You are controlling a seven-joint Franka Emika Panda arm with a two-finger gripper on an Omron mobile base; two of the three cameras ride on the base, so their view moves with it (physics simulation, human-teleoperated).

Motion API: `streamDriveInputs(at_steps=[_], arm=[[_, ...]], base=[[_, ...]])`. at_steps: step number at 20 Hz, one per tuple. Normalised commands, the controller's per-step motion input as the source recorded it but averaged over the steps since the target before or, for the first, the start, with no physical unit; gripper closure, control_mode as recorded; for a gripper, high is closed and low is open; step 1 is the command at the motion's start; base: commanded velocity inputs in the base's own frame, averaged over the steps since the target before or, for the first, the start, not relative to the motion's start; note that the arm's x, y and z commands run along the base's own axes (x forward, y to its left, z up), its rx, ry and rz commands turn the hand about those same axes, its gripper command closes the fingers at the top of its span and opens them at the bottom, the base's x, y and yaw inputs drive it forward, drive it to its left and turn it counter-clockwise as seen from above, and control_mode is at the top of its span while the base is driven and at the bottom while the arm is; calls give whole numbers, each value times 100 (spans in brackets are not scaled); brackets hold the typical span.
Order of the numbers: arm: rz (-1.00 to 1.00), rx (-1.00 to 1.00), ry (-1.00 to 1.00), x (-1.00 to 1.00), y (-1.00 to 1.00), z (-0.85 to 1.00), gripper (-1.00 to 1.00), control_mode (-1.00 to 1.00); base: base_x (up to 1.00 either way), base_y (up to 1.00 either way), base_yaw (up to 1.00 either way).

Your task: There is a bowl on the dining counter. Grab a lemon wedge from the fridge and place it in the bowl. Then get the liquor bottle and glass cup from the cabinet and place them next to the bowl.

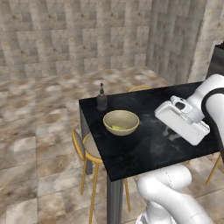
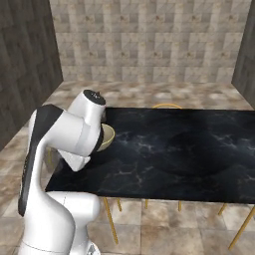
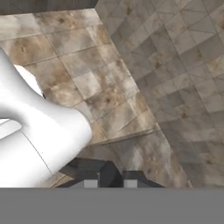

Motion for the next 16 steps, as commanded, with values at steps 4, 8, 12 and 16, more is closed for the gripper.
streamDriveInputs(at_steps=[4, 8, 12, 16], arm=[[0, -2, -12, 22, 1, -34, 100, -100], [3, 0, -12, 39, 0, -33, 100, -100], [4, 0, -8, 56, 0, -31, 100, -100], [9, 0, 1, 57, 0, -33, 100, -100]], base=[[0, 0, 0], [0, 0, 0], [0, 0, 0], [0, 0, 0]])
